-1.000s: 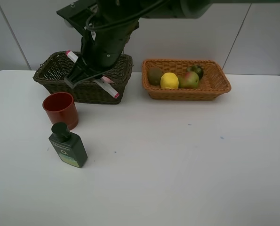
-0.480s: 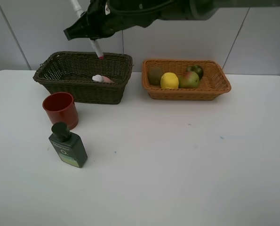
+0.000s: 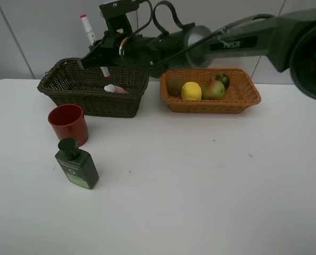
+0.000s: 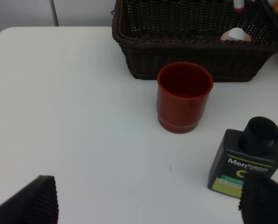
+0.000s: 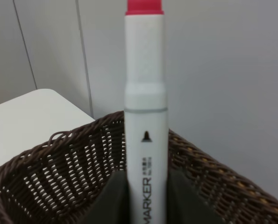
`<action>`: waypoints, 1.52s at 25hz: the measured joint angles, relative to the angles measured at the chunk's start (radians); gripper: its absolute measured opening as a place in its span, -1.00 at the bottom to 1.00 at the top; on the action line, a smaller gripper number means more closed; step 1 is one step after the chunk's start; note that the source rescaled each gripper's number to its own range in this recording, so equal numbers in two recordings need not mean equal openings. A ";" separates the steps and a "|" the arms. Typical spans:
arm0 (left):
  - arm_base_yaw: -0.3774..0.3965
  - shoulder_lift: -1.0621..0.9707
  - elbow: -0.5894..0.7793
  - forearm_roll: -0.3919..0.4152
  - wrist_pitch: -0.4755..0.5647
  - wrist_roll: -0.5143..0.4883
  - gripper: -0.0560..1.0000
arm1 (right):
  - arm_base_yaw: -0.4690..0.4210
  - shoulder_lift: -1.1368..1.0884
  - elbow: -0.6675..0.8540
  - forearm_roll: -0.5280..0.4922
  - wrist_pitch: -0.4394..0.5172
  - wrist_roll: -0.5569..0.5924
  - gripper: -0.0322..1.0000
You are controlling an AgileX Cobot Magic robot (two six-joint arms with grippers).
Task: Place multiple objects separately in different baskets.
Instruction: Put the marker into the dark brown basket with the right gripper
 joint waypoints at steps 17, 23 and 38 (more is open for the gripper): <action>0.000 0.000 0.000 0.000 0.000 0.000 1.00 | -0.023 0.184 -0.096 0.000 -0.135 0.000 -0.93; 0.000 0.000 0.000 0.000 0.000 0.000 1.00 | -0.033 0.207 -0.130 0.000 -0.104 0.000 -0.93; 0.000 0.000 0.000 0.000 0.000 0.000 1.00 | -0.036 0.208 -0.130 0.000 -0.090 0.000 -0.93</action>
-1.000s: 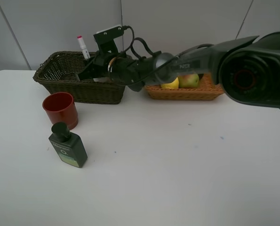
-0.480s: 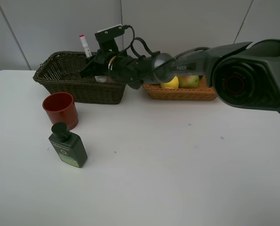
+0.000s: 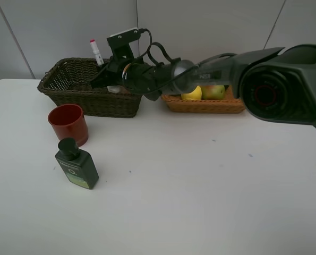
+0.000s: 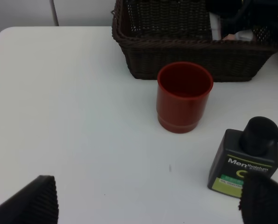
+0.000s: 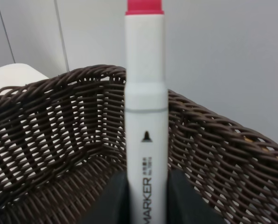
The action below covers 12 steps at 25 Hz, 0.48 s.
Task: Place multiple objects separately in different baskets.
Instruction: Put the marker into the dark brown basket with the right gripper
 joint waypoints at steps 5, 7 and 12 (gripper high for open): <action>0.000 0.000 0.000 0.000 0.000 0.000 1.00 | 0.000 0.000 -0.008 0.001 0.040 0.038 -0.68; 0.000 0.000 0.000 0.000 0.000 0.000 1.00 | 0.000 -0.001 -0.010 0.001 0.046 0.048 -0.21; 0.000 0.000 0.000 0.000 0.000 0.000 1.00 | 0.000 -0.001 -0.010 0.015 0.036 0.059 0.87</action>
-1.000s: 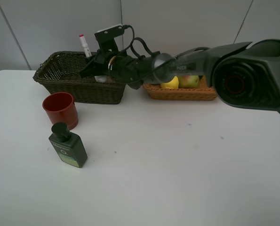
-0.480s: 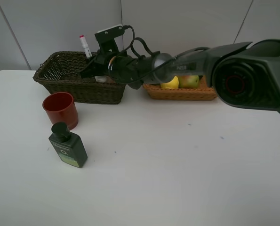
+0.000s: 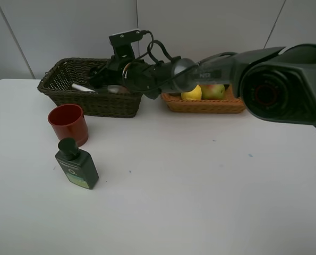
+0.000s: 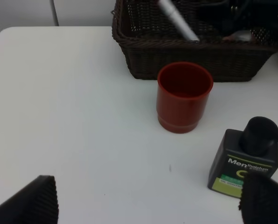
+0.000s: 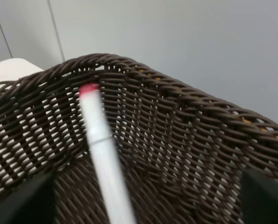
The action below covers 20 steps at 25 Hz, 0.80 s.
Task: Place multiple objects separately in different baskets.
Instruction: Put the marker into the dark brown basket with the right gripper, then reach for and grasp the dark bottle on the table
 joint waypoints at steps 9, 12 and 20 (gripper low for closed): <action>0.000 0.000 0.000 0.000 0.000 0.000 1.00 | 0.000 -0.029 0.000 0.004 0.037 0.000 1.00; 0.000 0.000 0.000 0.000 0.000 0.000 1.00 | 0.000 -0.066 0.000 0.002 0.121 0.000 1.00; 0.000 0.000 0.000 0.000 0.000 0.000 1.00 | 0.000 -0.215 0.000 -0.078 0.367 0.001 1.00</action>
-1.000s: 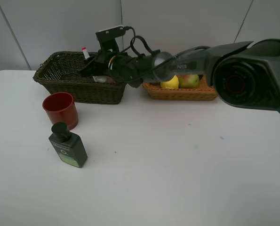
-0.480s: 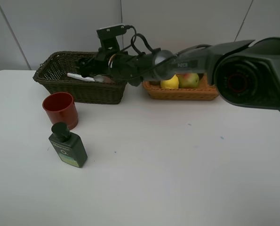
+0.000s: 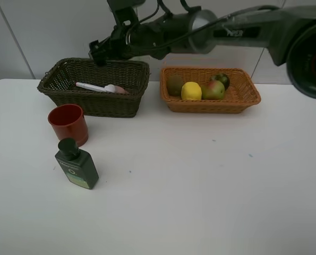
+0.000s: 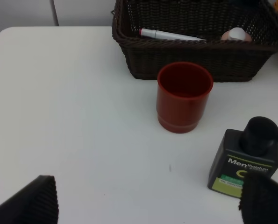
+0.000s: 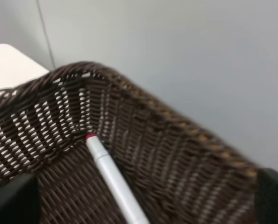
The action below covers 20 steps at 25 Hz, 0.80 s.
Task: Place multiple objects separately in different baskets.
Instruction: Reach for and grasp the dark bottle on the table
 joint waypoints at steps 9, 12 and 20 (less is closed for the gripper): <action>0.000 0.000 0.000 0.000 0.000 0.000 1.00 | 0.000 -0.205 0.000 -0.002 0.331 0.001 1.00; 0.000 0.000 0.000 0.000 0.000 0.000 1.00 | 0.000 -0.274 0.000 -0.012 0.488 -0.001 1.00; 0.000 0.000 0.000 0.000 0.000 0.000 1.00 | 0.014 -0.454 0.000 -0.024 0.868 -0.002 1.00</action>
